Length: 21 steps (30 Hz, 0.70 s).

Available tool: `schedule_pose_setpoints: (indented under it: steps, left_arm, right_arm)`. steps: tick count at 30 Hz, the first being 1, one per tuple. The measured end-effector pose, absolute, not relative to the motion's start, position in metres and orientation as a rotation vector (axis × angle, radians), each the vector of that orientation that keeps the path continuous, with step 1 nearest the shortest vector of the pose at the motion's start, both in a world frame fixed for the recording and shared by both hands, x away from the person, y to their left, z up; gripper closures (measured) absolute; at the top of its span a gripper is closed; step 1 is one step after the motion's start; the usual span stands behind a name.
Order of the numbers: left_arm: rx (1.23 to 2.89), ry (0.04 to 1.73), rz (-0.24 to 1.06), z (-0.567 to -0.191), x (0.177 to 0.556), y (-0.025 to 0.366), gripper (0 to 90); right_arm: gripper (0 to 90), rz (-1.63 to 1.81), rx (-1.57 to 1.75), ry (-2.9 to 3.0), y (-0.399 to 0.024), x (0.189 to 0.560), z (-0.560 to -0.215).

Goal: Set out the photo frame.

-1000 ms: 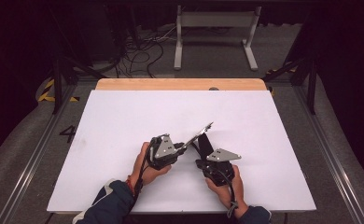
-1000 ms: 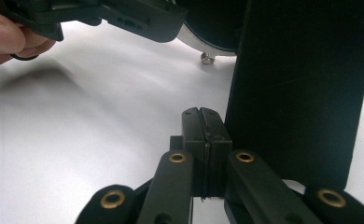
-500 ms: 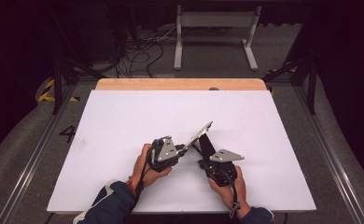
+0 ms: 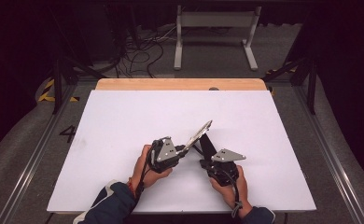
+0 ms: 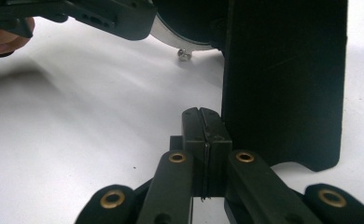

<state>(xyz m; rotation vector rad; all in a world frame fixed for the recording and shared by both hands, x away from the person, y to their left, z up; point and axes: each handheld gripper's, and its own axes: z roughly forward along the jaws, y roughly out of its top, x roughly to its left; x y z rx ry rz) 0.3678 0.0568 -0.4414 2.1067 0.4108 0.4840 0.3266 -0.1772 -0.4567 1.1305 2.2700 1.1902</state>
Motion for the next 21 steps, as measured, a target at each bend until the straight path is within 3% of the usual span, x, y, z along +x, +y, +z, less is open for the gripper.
schedule_pose_setpoints:
  steps: [8, 16, 21]
  left_arm:
    - [2.096, 0.416, 0.462, -0.442, 0.368, 0.056, 75.7]
    - [2.066, 0.407, 0.4, -0.442, 0.371, 0.057, 66.7]
    - [2.069, 0.384, 0.371, -0.444, 0.371, 0.055, 68.2]
  right_arm:
    - [90.0, 1.182, 1.132, 2.27, -0.181, 0.328, -0.456]
    - [90.0, 1.18, 1.135, 2.257, -0.189, 0.333, -0.456]
    - [90.0, 1.174, 1.143, 2.248, -0.193, 0.335, -0.456]
